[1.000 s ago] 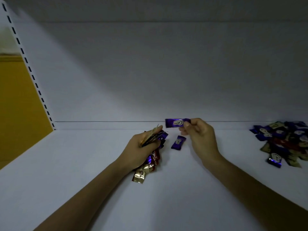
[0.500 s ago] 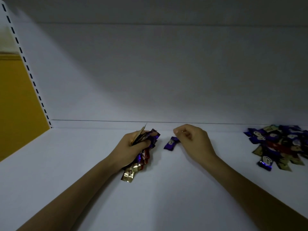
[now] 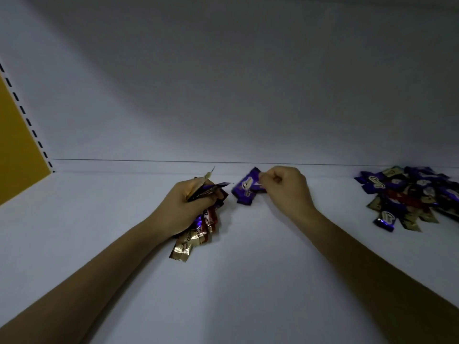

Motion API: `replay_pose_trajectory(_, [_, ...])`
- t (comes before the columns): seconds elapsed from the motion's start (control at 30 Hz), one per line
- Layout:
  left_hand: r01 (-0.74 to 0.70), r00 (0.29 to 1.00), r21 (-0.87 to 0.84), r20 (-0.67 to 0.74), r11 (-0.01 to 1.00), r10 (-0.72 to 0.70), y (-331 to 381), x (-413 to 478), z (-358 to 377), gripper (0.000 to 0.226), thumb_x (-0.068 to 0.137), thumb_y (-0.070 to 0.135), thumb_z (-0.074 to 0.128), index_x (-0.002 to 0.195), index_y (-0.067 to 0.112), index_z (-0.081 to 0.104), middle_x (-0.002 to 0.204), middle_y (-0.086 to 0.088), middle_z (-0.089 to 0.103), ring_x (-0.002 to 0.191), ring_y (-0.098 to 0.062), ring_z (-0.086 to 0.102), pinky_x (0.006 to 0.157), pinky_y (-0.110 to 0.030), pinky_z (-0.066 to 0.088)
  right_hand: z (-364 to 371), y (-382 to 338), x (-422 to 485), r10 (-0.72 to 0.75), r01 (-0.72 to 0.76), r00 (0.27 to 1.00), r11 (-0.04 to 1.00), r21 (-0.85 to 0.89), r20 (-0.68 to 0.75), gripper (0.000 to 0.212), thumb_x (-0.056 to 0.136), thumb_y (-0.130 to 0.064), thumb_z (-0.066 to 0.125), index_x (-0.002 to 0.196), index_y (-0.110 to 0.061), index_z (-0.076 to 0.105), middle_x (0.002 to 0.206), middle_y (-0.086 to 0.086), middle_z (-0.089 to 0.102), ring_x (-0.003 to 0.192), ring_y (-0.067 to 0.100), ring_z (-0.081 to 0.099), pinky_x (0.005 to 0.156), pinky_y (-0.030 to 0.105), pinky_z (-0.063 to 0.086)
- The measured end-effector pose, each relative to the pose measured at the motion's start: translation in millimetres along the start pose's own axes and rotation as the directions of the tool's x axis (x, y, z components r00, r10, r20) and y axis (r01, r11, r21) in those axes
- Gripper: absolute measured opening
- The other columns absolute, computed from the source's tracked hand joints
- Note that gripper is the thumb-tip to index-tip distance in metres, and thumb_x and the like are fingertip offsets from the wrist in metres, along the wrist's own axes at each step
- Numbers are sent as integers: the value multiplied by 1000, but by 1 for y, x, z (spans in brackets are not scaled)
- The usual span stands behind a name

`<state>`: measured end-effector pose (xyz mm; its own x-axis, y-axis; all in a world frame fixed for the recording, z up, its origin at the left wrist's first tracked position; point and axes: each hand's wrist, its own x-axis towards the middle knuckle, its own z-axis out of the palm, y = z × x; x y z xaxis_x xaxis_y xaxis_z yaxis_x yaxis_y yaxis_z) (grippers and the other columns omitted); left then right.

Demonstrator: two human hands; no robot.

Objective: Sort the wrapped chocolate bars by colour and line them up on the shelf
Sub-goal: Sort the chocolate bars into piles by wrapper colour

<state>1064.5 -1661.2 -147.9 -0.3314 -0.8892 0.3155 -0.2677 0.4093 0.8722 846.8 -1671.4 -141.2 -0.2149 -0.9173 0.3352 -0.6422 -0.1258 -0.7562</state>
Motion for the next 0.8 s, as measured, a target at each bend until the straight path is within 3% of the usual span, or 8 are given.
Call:
replay_pose_trajectory(0.1, [5, 1000, 16, 1, 1000, -5, 2, -1, 0, 50, 92, 0, 54, 66, 41, 68, 57, 9, 64, 51, -3, 59, 51, -13, 44, -16, 12, 3, 13, -23, 999, 965, -261, -38, 31, 85, -47, 63, 70, -20, 58, 67, -7, 57, 64, 12, 54, 56, 24, 37])
replay_pose_trajectory(0.27, [-16, 1000, 22, -6, 1000, 17, 6, -2, 0, 43, 90, 3, 58, 72, 40, 71, 66, 8, 69, 60, -6, 64, 57, -17, 48, -9, -21, -23, -226, 185, 964, 949, 256, 140, 46, 62, -67, 65, 98, -38, 59, 92, -8, 61, 73, 14, 60, 67, 26, 54])
replay_pose_trajectory(0.33, [-37, 999, 4, -7, 999, 37, 7, -3, 2, 16, 84, 14, 61, 85, 24, 73, 78, -7, 71, 74, -24, 68, 69, -35, 53, 7, -35, -37, -361, 296, 906, 913, 281, 219, 55, 58, -59, 74, 107, -41, 58, 96, -13, 61, 71, 6, 60, 65, 17, 52])
replay_pose_trajectory(0.43, [-57, 998, -13, -13, 998, 56, 8, -4, 1, 35, 75, 35, 60, 90, 5, 68, 83, -17, 69, 76, -30, 66, 72, -40, 51, 26, -47, -43, -484, 439, 868, 852, 285, 109, 23, 76, -28, 77, 96, -19, 70, 87, -10, 66, 78, 4, 61, 69, 16, 50])
replay_pose_trajectory(0.5, [-43, 999, 8, -27, 999, 43, 5, -3, -1, 33, 75, 36, 60, 84, 5, 66, 75, -13, 68, 67, -19, 62, 66, -36, 48, 28, -46, -38, -423, 377, 904, 853, 362, 56, 4, 82, -21, 71, 84, -17, 69, 77, -5, 68, 72, 7, 62, 65, 19, 51])
replay_pose_trajectory(0.6, [11, 999, -6, -51, 1000, -12, 0, -1, -3, 13, 89, 12, 59, 89, 17, 71, 87, -7, 72, 74, -12, 67, 72, -27, 51, 22, -34, -26, -193, 159, 981, 865, 476, 22, 14, 91, -28, 59, 79, -23, 64, 69, -3, 68, 59, 9, 61, 57, 27, 52])
replay_pose_trajectory(0.67, [36, 997, -9, -61, 999, -37, -1, -1, -5, 27, 93, 4, 54, 90, 26, 71, 94, -1, 73, 83, -11, 68, 78, -24, 53, 16, -21, -14, -110, 116, 993, 918, 379, -39, 19, 94, -30, 54, 80, -24, 63, 70, -8, 67, 59, 4, 61, 57, 22, 49])
replay_pose_trajectory(0.8, [57, 991, -99, -117, 993, -69, -1, -2, -5, 25, 93, 3, 54, 91, 21, 71, 91, 1, 74, 77, -10, 68, 70, -22, 54, 6, 3, 0, -186, 197, 969, 979, 52, -166, 24, 92, -20, 59, 114, -20, 67, 98, -7, 66, 84, 8, 61, 73, 20, 49])
